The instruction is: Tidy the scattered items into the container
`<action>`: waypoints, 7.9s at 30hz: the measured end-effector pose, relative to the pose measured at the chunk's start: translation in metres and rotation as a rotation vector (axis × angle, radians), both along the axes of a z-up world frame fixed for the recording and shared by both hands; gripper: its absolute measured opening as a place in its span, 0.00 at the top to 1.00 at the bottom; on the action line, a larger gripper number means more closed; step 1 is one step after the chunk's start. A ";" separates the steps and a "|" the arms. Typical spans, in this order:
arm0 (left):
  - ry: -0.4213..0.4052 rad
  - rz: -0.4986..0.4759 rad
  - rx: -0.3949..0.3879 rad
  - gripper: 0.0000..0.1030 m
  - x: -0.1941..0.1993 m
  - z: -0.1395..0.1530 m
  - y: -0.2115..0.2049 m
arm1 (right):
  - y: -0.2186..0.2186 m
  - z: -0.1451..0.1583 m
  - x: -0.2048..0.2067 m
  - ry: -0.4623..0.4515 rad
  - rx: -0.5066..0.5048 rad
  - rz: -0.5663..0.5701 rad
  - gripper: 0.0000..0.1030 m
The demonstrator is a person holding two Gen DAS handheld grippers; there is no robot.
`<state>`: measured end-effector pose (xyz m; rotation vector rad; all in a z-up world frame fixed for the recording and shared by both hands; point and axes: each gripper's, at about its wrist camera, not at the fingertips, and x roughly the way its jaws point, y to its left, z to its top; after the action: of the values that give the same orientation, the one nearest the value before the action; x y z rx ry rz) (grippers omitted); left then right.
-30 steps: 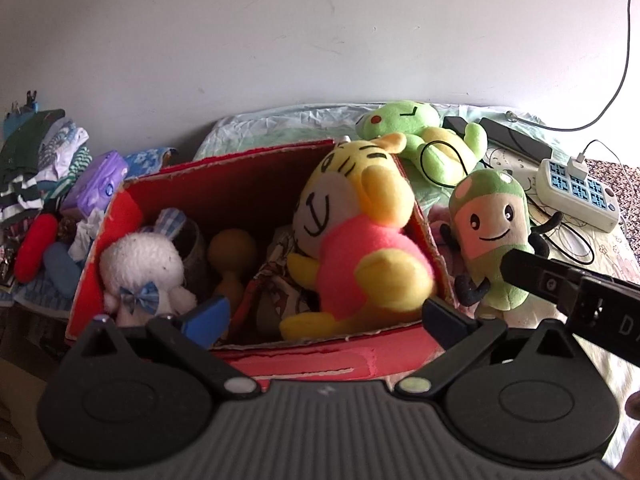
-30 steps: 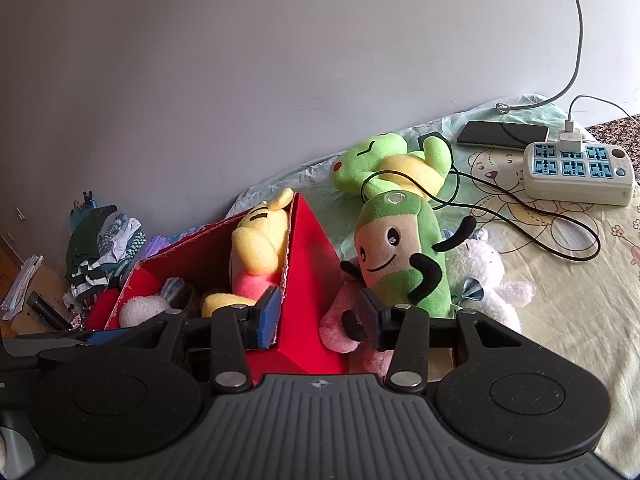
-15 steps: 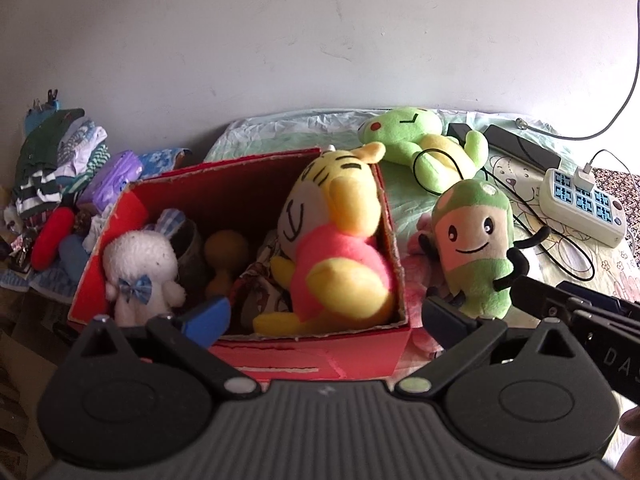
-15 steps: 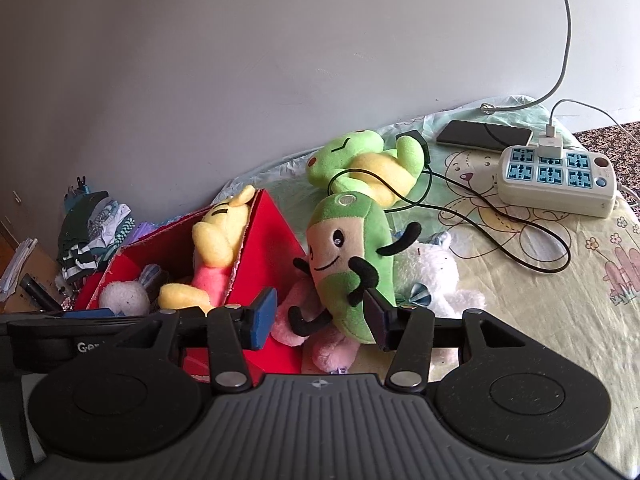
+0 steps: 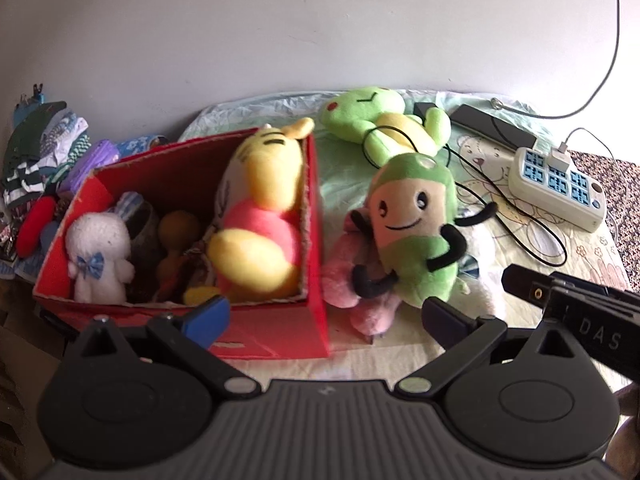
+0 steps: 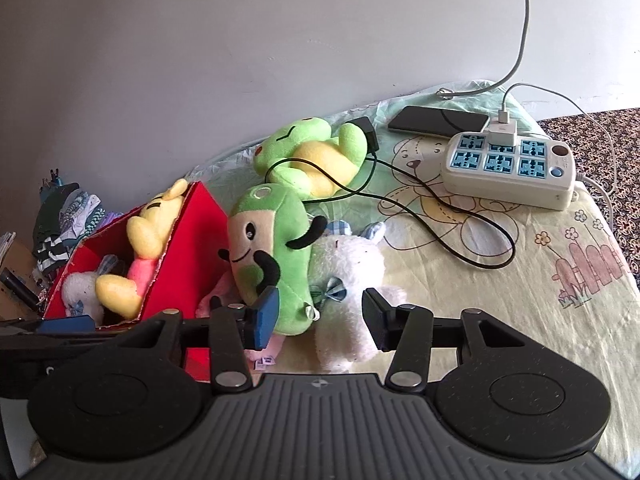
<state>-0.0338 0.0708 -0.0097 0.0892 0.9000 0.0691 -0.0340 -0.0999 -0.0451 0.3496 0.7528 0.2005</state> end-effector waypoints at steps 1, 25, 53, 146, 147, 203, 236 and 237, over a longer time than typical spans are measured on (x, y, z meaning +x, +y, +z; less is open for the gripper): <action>0.005 -0.002 -0.002 0.01 0.001 -0.001 -0.003 | -0.004 0.000 0.001 0.001 -0.001 -0.003 0.52; 0.142 -0.025 0.017 0.01 0.026 -0.038 -0.039 | -0.031 -0.023 0.022 0.080 0.027 0.024 0.52; 0.203 -0.076 0.004 0.01 0.037 -0.049 -0.049 | -0.040 -0.040 0.031 0.154 0.066 0.005 0.51; -0.265 -0.409 0.094 0.23 -0.064 0.000 -0.081 | -0.036 -0.005 0.004 -0.055 0.400 0.337 0.59; -0.278 -0.411 0.096 0.23 -0.067 0.003 -0.079 | -0.035 -0.001 0.001 -0.066 0.401 0.334 0.59; 0.005 -0.406 -0.250 0.22 0.074 -0.031 0.207 | 0.265 0.002 0.106 0.099 -0.164 0.296 0.52; -0.016 -0.491 -0.259 0.06 0.074 -0.031 0.197 | 0.234 0.013 0.126 0.069 0.037 0.415 1.00; -0.019 -0.494 -0.258 0.06 0.073 -0.031 0.196 | 0.232 0.010 0.127 0.074 0.027 0.405 1.00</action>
<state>0.0394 0.2673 -0.0411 0.0683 0.8402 -0.5042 0.0932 0.1320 -0.0347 0.2280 0.8905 0.5824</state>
